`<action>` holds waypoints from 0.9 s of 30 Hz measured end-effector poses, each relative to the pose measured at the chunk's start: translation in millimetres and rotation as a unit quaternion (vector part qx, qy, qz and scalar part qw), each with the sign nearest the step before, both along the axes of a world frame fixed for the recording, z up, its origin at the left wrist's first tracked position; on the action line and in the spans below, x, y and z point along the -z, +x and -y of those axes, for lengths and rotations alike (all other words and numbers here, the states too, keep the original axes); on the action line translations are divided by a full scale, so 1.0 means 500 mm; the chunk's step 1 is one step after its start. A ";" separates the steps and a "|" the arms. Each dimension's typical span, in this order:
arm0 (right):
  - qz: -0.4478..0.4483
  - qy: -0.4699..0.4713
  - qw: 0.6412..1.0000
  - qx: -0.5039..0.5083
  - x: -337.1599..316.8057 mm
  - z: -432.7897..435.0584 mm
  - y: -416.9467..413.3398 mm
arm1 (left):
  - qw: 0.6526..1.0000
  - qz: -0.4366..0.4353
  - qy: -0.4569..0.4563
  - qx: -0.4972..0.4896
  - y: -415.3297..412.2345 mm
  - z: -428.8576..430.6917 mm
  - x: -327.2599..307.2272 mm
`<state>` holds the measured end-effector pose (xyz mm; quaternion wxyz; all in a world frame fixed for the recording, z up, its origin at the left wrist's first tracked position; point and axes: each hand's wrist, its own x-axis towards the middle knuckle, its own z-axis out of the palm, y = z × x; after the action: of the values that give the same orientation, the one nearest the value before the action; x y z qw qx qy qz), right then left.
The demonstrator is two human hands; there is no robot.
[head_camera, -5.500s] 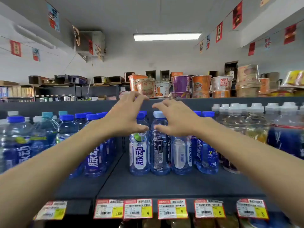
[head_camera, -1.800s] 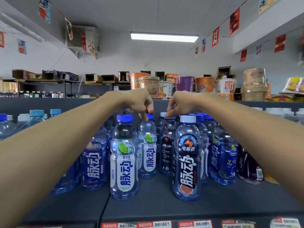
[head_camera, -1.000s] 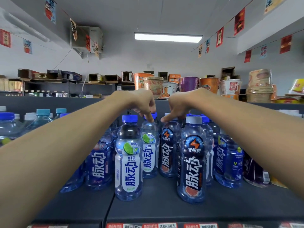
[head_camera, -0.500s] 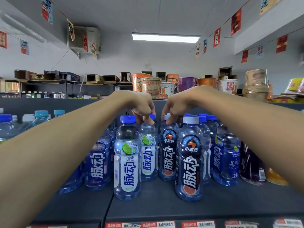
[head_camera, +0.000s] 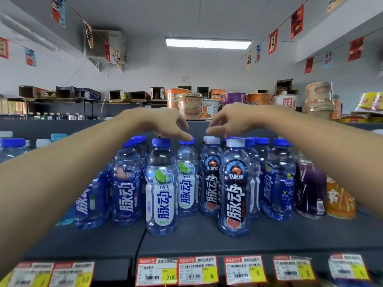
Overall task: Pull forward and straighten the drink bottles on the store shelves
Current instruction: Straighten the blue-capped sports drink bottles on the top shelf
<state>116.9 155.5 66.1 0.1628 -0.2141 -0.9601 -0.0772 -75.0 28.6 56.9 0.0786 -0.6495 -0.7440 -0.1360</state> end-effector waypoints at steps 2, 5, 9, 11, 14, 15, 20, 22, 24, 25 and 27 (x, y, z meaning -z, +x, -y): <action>-0.103 0.026 0.993 -0.048 0.039 0.006 0.019 | 0.995 0.003 0.098 0.004 0.001 0.026 0.035; -0.221 -0.016 0.973 -0.066 0.113 0.012 0.034 | 0.959 0.104 0.262 0.021 0.005 0.039 0.109; -0.359 -0.094 0.927 -0.056 0.183 0.021 0.032 | 0.917 0.197 0.347 0.002 0.021 0.043 0.168; -0.387 -0.103 0.915 -0.047 0.196 0.031 0.025 | 0.905 0.226 0.359 -0.009 0.025 0.044 0.170; -0.396 -0.122 0.910 -0.036 0.193 0.046 0.015 | 0.906 0.244 0.346 -0.005 0.043 0.048 0.162; -0.401 -0.130 0.906 -0.037 0.191 0.053 0.013 | 0.906 0.245 0.345 -0.001 0.051 0.048 0.160; -0.415 -0.152 0.895 -0.058 0.194 0.087 0.006 | 0.902 0.232 0.363 0.034 0.097 0.053 0.165; -0.420 -0.154 0.892 -0.061 0.193 0.101 0.008 | 0.899 0.230 0.371 0.046 0.114 0.057 0.168; -0.428 -0.166 0.886 -0.062 0.197 0.111 0.015 | 0.886 0.244 0.392 0.048 0.122 0.062 0.172; -0.430 -0.182 0.882 -0.064 0.205 0.115 0.020 | 0.874 0.259 0.408 0.045 0.123 0.065 0.177; -0.425 -0.213 0.877 -0.072 0.237 0.117 0.034 | 0.854 0.309 0.418 0.041 0.119 0.076 0.198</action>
<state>133.7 96.9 -52.2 0.5104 -0.1865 -0.8047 0.2389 -15.6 -9.3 -42.0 0.1033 -0.5103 -0.5757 -0.6305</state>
